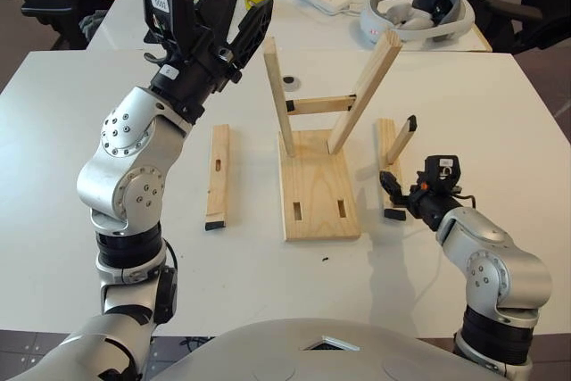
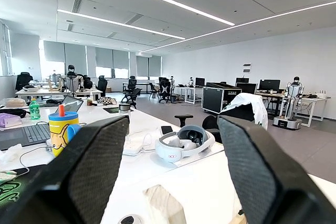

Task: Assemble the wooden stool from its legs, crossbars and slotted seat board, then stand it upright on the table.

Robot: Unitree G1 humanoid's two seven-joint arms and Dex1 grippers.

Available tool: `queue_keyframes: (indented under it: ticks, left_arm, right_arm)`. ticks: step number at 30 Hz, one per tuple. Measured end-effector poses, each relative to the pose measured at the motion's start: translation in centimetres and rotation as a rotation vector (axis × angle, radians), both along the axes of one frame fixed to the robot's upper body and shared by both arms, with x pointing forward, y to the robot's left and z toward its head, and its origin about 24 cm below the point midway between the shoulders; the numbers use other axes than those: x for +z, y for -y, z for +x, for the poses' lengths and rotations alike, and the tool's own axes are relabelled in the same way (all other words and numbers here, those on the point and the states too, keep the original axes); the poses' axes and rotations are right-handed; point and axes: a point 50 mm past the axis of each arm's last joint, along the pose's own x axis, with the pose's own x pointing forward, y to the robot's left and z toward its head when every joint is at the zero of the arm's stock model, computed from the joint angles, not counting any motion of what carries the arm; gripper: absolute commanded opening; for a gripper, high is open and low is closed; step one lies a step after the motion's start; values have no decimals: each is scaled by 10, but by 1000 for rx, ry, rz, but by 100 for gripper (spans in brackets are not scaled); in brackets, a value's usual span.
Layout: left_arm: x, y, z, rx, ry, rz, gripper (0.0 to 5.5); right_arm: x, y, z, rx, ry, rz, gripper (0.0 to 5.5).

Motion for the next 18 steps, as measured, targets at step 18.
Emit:
queue_keyframes:
  ticks: [18]
  left_arm:
    - [5,1,4,12,25,23,314]
  right_arm:
    - [-24,-8,31,6,-75,-48,410]
